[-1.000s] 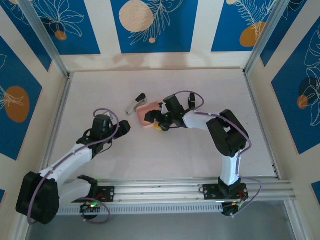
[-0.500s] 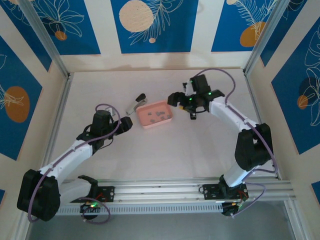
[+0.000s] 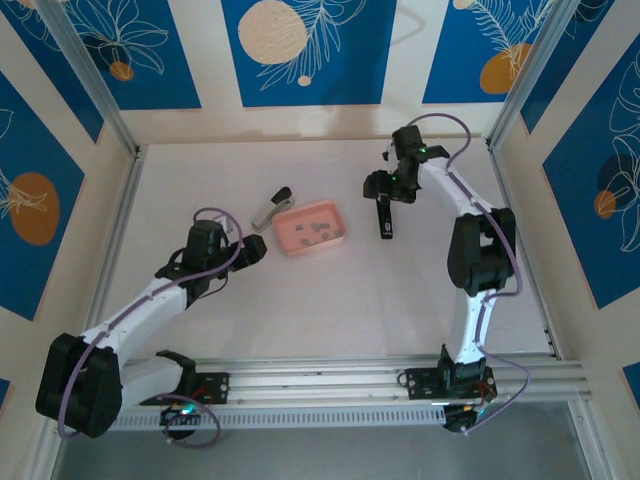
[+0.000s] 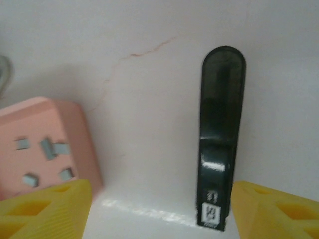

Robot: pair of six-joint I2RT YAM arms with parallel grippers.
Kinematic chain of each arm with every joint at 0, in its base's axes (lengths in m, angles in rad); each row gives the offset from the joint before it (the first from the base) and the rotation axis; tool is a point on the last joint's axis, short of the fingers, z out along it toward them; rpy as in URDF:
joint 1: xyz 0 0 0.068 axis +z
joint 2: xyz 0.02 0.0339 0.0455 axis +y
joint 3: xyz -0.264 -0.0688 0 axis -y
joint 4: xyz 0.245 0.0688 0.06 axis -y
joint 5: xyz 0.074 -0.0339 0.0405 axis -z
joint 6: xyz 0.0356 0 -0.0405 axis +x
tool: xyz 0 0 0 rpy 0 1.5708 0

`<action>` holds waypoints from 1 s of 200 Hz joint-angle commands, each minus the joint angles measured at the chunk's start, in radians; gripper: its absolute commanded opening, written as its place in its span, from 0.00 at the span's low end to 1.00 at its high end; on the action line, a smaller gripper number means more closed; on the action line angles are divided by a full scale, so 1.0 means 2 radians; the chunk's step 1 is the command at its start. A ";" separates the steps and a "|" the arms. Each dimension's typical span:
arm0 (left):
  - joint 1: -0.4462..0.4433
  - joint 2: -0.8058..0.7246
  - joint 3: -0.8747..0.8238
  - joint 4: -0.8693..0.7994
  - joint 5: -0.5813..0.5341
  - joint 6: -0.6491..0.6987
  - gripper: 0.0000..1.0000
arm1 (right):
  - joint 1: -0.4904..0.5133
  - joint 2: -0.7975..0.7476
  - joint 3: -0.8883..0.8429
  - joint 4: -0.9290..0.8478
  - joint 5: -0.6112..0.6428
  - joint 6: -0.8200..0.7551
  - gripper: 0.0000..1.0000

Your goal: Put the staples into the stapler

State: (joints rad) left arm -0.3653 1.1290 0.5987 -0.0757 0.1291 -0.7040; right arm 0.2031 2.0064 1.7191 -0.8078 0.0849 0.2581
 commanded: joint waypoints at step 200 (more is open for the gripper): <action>-0.005 0.011 0.031 -0.025 -0.019 0.009 0.79 | 0.003 0.152 0.143 -0.035 0.054 -0.088 0.28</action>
State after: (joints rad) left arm -0.3656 1.1679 0.6209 -0.0986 0.1028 -0.6975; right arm 0.2035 2.3276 2.0064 -0.8631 0.1955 0.1062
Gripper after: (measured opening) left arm 0.788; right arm 0.309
